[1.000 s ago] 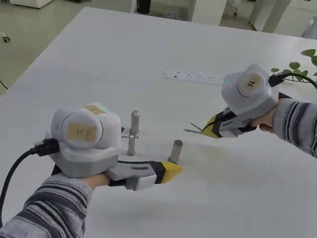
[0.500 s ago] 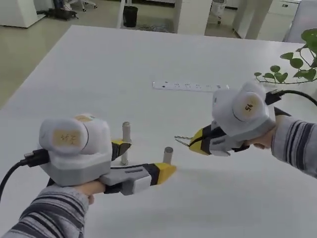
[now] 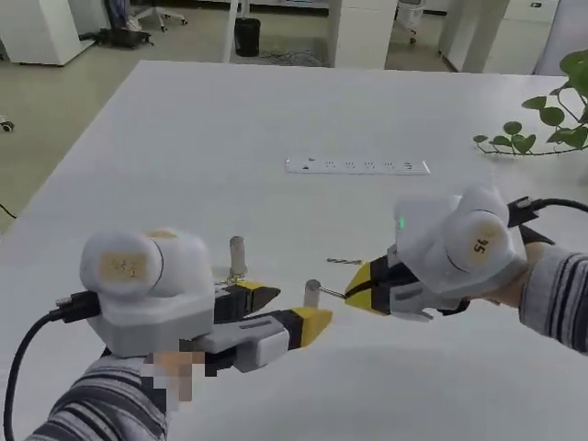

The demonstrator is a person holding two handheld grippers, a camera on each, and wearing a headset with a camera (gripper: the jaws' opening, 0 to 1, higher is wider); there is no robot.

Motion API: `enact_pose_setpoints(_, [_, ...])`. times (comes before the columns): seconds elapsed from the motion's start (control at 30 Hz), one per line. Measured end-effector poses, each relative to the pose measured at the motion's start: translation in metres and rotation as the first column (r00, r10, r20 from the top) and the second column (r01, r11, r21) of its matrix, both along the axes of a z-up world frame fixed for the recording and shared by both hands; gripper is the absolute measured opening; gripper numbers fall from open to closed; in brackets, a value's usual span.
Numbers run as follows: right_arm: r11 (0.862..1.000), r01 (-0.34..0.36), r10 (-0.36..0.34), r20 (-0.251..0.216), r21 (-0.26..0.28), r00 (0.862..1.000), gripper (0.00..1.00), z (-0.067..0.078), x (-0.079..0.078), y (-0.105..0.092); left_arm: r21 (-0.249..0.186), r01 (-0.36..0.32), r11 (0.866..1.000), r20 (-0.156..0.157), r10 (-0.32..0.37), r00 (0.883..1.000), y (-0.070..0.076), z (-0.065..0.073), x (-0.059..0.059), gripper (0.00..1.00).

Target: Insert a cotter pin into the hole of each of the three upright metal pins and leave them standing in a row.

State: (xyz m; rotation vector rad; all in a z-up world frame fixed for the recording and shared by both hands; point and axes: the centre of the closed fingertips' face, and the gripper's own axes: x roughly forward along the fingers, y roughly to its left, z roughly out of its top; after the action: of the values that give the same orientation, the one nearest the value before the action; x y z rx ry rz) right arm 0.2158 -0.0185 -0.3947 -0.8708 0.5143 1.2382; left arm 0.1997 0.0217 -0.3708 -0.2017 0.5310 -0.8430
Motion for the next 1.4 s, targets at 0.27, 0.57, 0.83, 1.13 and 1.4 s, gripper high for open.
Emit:
enact_pose_setpoints(0.27, [0.998, -0.059, 0.058, 0.025, 0.009, 0.998, 0.0, 0.007, -0.018, 0.002, -0.017, 0.003, 1.0, -0.02, -0.003, 1.0, -0.012, 0.001, -0.006, 0.26])
enact_pose_setpoints(0.57, [0.994, -0.109, 0.108, 0.066, 0.004, 0.992, 0.0, 0.014, -0.03, 0.001, -0.048, 0.009, 0.999, -0.044, -0.011, 0.999, -0.024, 0.003, -0.013, 0.12])
enact_pose_setpoints(0.83, [0.991, -0.13, 0.129, 0.078, 0.007, 0.989, 0.0, 0.016, -0.034, 0.001, -0.061, 0.014, 0.998, -0.059, -0.017, 0.998, -0.027, 0.004, -0.014, 0.07])
enact_pose_setpoints(1.13, [0.992, -0.126, 0.124, 0.078, 0.021, 0.989, 0.0, 0.016, -0.034, 0.003, -0.074, 0.012, 0.997, -0.07, -0.017, 0.997, -0.029, 0.004, -0.014, 0.0])
enact_pose_setpoints(1.4, [0.993, -0.119, 0.117, 0.078, 0.023, 0.99, 0.0, 0.016, -0.034, 0.004, -0.056, 0.04, 0.998, -0.04, -0.042, 0.998, -0.031, 0.006, -0.016, 0.0])
